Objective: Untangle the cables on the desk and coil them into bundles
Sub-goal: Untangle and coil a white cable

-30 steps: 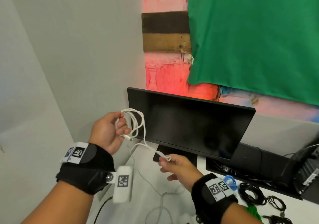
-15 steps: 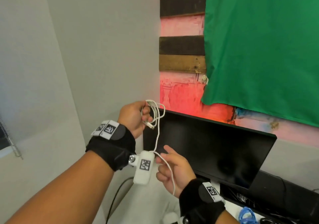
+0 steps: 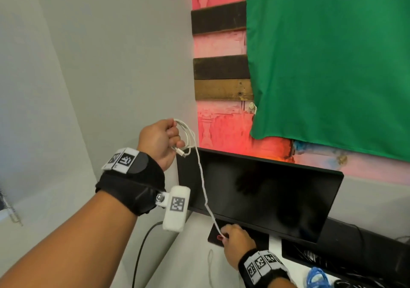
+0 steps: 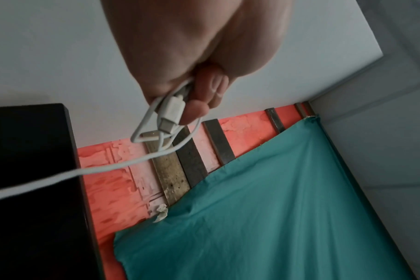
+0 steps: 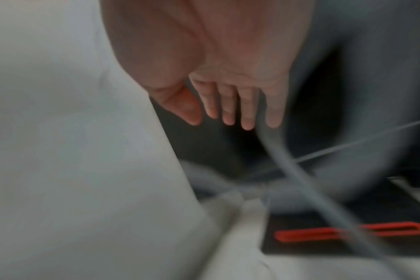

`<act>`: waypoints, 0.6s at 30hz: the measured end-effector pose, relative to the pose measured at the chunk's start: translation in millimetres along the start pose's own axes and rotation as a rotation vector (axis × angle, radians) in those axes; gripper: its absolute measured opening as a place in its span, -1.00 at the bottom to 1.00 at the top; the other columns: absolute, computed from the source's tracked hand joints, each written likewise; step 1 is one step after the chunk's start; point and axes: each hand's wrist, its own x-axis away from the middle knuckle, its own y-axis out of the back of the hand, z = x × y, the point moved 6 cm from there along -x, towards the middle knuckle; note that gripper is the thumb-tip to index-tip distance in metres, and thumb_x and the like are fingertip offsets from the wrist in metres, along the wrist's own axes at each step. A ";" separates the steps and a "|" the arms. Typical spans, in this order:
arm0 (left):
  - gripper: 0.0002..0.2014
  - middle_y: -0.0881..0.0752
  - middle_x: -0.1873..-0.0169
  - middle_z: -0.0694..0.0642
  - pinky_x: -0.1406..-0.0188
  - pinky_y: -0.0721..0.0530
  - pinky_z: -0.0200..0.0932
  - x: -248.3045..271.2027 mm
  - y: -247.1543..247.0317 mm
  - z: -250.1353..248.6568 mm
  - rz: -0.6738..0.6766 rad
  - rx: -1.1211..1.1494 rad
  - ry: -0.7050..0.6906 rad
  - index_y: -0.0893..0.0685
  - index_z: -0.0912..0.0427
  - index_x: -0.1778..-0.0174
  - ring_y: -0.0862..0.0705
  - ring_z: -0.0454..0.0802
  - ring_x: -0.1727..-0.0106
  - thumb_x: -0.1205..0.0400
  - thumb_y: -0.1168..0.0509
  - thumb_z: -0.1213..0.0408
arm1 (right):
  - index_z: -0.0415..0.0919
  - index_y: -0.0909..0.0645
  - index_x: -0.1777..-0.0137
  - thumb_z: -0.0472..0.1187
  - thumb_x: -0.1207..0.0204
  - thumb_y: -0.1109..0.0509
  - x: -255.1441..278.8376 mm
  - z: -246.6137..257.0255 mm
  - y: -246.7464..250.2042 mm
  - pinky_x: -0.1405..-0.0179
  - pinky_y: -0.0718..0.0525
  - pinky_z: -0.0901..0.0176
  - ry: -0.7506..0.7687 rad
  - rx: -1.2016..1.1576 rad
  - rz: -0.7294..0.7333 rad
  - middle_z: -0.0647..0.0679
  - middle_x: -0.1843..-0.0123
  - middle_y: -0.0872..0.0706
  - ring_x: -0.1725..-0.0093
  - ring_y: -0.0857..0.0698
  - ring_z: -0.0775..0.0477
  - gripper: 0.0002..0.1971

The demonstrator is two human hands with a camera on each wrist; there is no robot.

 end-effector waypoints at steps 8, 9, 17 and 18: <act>-0.77 -0.34 0.61 -0.01 0.54 -0.42 -0.18 3.7 3.7 2.2 0.041 -0.136 -0.019 -0.55 0.24 0.24 -0.22 -0.10 0.61 -0.73 -0.12 0.35 | -0.11 -0.55 -0.51 -0.06 -0.54 -0.48 41.3 103.7 78.4 -0.36 -0.61 0.02 0.194 -1.089 0.169 -0.07 -0.35 -0.74 -0.30 -0.72 -0.02 -0.47; -0.77 -0.35 0.61 -0.01 0.54 -0.43 -0.18 3.9 3.0 3.3 0.046 -0.152 -0.024 -0.55 0.24 0.24 -0.23 -0.10 0.61 -0.73 -0.12 0.34 | -0.15 -0.62 -0.44 0.09 -0.50 -0.47 48.9 117.6 77.3 -0.26 -0.64 -0.01 0.215 -1.152 0.266 -0.14 -0.24 -0.80 -0.23 -0.77 -0.09 -0.45; -0.76 -0.33 0.62 -0.01 0.58 -0.36 -0.20 -1.8 43.7 -22.3 -0.116 -0.121 -0.055 -0.53 0.24 0.26 -0.21 -0.10 0.62 -0.73 -0.12 0.37 | -0.18 -0.73 0.01 0.11 -0.51 -0.43 53.5 77.2 96.3 0.63 -0.33 0.27 0.358 -1.220 0.144 -0.01 0.49 -0.45 0.63 -0.33 0.05 -0.67; -0.77 -0.32 0.63 -0.02 0.58 -0.35 -0.21 -0.3 43.8 -23.6 -0.110 -0.102 -0.048 -0.52 0.25 0.26 -0.20 -0.10 0.62 -0.73 -0.12 0.37 | -0.12 -0.72 0.12 0.10 -0.48 -0.43 45.8 63.9 96.8 0.60 -0.35 0.26 0.330 -1.045 -0.003 0.05 0.53 -0.45 0.61 -0.36 0.07 -0.73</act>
